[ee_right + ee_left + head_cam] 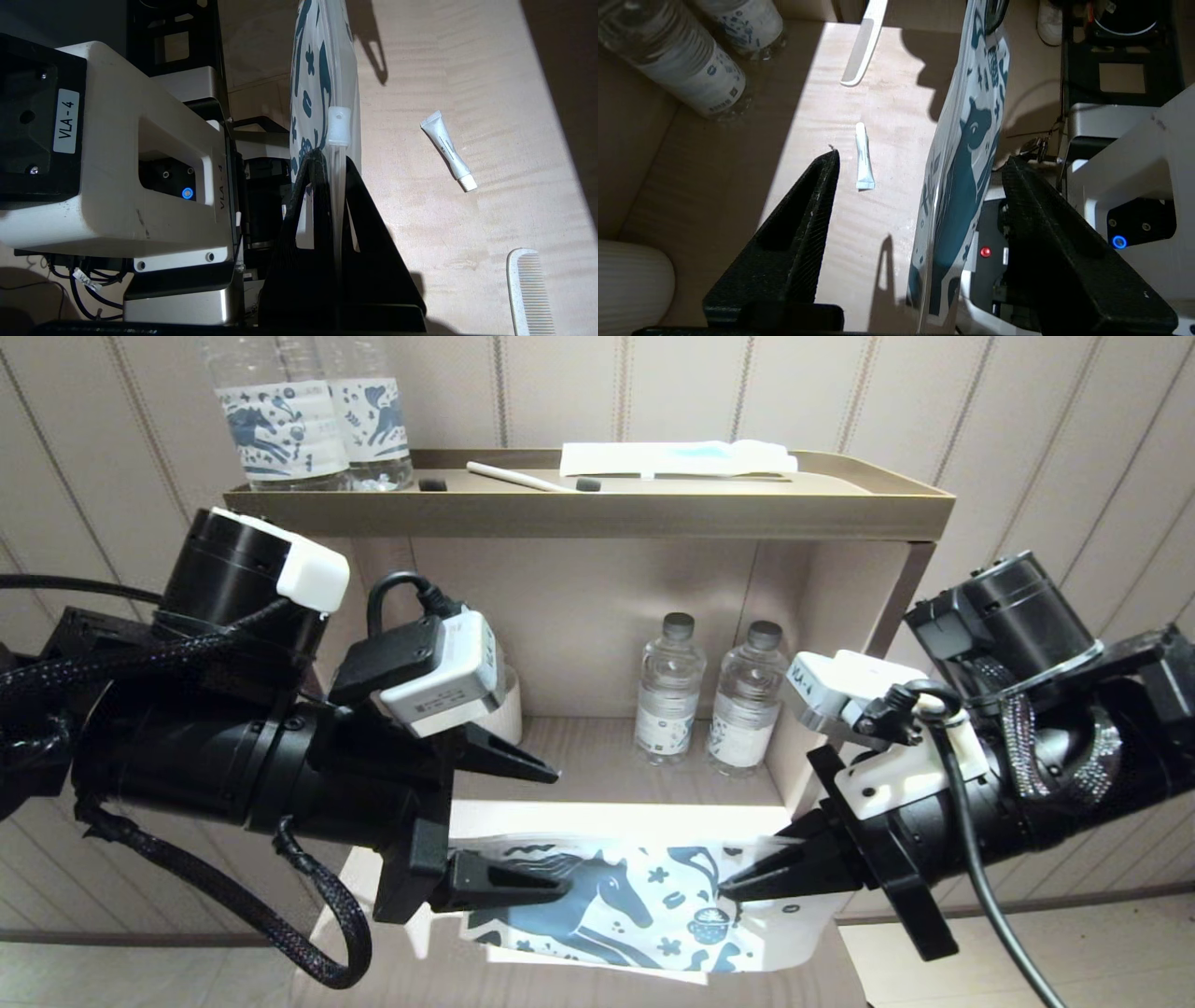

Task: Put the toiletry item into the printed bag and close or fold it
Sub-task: Hand it to the other hand, then open the storage bag

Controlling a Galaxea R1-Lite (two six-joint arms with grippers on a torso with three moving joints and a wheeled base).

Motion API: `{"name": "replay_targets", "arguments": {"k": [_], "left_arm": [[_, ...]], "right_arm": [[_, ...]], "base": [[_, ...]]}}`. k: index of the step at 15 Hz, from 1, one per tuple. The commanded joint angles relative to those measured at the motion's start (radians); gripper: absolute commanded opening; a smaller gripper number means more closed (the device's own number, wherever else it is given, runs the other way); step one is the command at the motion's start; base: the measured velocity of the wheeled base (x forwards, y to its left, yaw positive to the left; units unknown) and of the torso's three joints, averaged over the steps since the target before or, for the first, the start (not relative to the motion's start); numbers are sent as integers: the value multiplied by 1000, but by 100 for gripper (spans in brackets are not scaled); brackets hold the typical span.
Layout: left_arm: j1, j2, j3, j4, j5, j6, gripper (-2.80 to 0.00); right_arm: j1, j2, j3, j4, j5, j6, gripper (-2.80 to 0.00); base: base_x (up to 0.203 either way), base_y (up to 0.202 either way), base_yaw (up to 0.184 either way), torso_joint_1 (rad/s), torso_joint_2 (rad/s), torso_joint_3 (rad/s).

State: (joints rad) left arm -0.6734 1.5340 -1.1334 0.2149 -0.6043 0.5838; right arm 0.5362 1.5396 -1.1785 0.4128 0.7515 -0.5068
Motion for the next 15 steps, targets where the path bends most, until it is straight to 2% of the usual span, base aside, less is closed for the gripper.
{"name": "replay_targets", "arguments": {"k": [1, 4, 8, 10, 15], "left_arm": [[-32, 19, -41, 1, -1, -12, 0], [-94, 71, -114, -1, 4, -77, 0], [-128, 113, -183, -7, 6, -222, 0], [-129, 115, -187, -8, 4, -256, 0], [-135, 148, -195, -22, -6, -334, 0]], "right_arm": [[15, 5, -1, 1, 4, -2, -280], [24, 17, -9, -9, 5, 5, -280], [22, 36, -9, -29, 32, 24, -280], [22, 34, -6, -57, 67, 39, -280], [24, 34, -6, -84, 93, 58, -280]], "base": [[0, 0, 0, 0, 0, 0], [0, 0, 0, 0, 0, 0], [0, 0, 0, 0, 0, 0], [0, 0, 0, 0, 0, 0], [0, 0, 0, 0, 0, 0]]}}
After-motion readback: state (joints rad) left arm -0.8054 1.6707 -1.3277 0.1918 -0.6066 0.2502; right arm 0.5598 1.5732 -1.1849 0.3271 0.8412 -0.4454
